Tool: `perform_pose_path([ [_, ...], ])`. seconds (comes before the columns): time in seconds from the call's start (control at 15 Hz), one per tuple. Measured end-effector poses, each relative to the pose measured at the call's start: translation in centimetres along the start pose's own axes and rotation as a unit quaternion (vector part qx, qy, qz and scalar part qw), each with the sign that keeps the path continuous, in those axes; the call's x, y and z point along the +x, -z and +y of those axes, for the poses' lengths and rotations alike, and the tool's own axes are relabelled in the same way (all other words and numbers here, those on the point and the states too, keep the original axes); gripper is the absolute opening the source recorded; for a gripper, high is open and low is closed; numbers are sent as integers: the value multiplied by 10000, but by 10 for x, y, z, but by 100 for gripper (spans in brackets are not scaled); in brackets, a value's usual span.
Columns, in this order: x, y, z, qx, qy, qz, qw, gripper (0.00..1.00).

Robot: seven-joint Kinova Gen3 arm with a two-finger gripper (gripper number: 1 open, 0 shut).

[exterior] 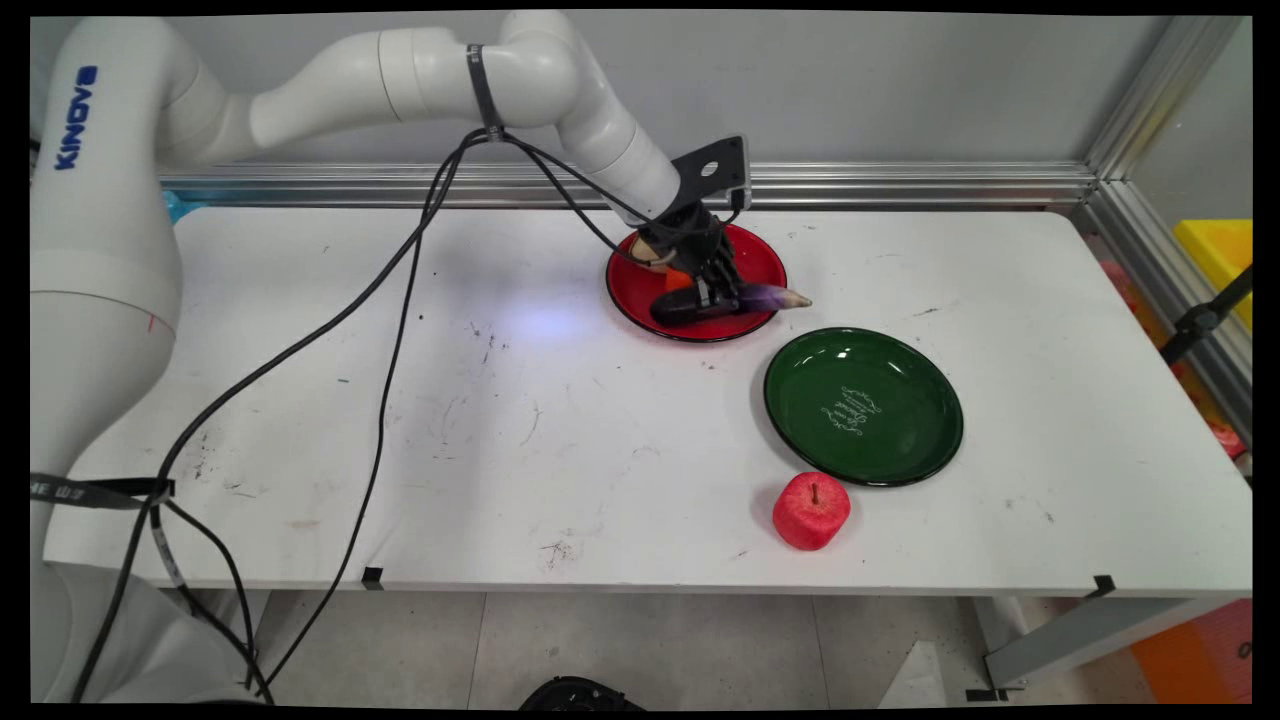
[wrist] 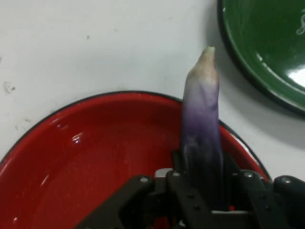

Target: Place the picked object on the table

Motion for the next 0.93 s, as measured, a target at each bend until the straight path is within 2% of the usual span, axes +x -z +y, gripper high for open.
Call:
perform_pose_path([
  [0.47, 19, 41, 21, 101, 108, 218, 9997, 0],
  [0.73, 24, 67, 51, 56, 174, 274, 9995, 0],
  [0.93, 15, 81, 80, 26, 187, 249, 9995, 0],
])
